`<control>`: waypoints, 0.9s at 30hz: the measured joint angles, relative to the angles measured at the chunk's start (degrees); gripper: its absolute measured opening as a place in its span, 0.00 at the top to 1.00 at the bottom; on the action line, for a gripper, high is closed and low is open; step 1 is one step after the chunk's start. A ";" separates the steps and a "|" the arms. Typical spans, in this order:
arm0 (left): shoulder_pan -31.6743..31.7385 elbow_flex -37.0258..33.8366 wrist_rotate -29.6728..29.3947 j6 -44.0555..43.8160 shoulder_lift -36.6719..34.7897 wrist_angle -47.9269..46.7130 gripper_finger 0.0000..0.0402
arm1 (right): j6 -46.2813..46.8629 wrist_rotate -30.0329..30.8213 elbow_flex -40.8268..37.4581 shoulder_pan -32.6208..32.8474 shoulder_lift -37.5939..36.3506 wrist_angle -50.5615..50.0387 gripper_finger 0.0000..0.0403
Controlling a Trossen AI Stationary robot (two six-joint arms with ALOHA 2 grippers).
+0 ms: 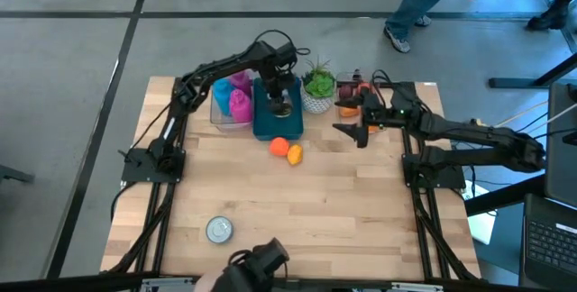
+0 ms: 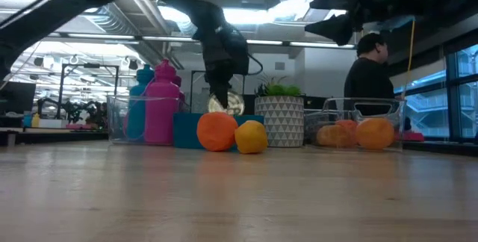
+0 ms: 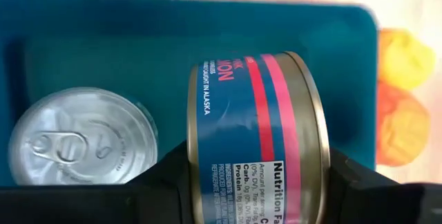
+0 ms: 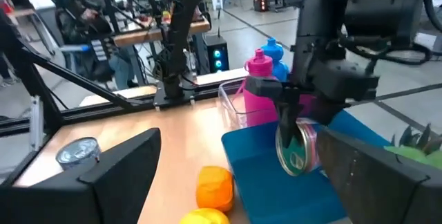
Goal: Pick & Place Food Item
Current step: Put the blue pink tuna can into the blue bin
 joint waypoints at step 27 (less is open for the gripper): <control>0.57 2.33 -2.52 1.80 6.53 -1.03 0.58 | 0.87 0.92 -3.25 2.18 -1.55 2.68 0.05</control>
